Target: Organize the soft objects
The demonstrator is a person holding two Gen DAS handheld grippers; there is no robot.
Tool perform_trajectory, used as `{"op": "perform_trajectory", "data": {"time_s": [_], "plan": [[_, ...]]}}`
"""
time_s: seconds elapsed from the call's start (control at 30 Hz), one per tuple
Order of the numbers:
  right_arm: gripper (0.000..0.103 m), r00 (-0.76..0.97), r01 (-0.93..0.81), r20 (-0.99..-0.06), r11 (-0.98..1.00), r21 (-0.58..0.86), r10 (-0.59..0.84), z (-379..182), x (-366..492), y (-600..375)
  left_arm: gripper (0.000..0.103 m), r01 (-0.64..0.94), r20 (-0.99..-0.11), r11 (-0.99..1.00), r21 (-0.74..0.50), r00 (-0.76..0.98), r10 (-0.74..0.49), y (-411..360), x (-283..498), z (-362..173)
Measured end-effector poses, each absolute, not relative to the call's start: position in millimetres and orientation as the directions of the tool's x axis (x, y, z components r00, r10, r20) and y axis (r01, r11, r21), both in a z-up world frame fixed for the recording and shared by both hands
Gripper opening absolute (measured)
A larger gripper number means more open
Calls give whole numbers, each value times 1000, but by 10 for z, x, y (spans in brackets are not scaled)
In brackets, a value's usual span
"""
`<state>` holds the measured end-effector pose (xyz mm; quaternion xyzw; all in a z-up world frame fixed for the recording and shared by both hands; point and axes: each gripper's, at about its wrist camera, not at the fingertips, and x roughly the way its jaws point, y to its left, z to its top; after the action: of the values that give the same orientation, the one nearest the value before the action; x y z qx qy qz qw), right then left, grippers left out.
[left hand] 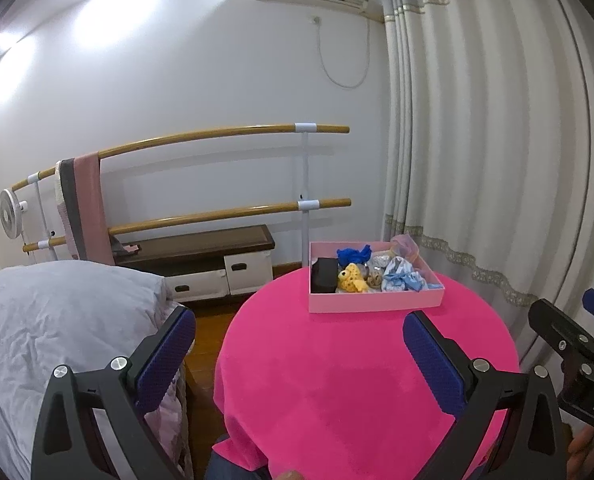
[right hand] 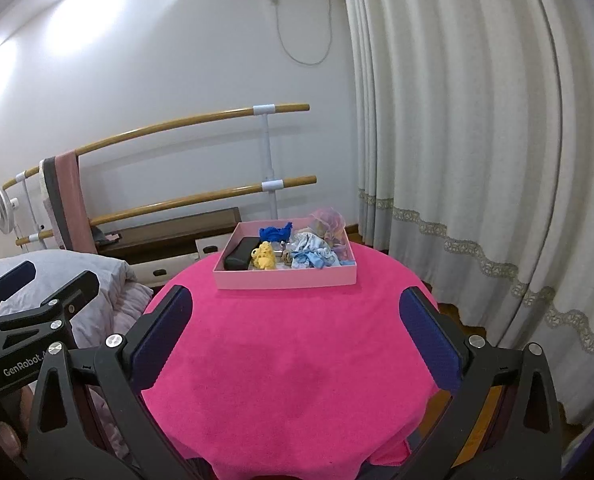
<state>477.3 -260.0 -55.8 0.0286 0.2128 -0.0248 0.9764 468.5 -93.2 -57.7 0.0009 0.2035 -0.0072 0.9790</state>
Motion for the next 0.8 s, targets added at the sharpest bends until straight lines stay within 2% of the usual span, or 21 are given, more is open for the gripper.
{"op": "perform_trajectory", "data": {"time_s": [0.8], "plan": [[103,913,71,-405,997,35,-51,-571,4713,-2604,103,22,-411,1000,-14,911,-25,-966,4831,-518]]}}
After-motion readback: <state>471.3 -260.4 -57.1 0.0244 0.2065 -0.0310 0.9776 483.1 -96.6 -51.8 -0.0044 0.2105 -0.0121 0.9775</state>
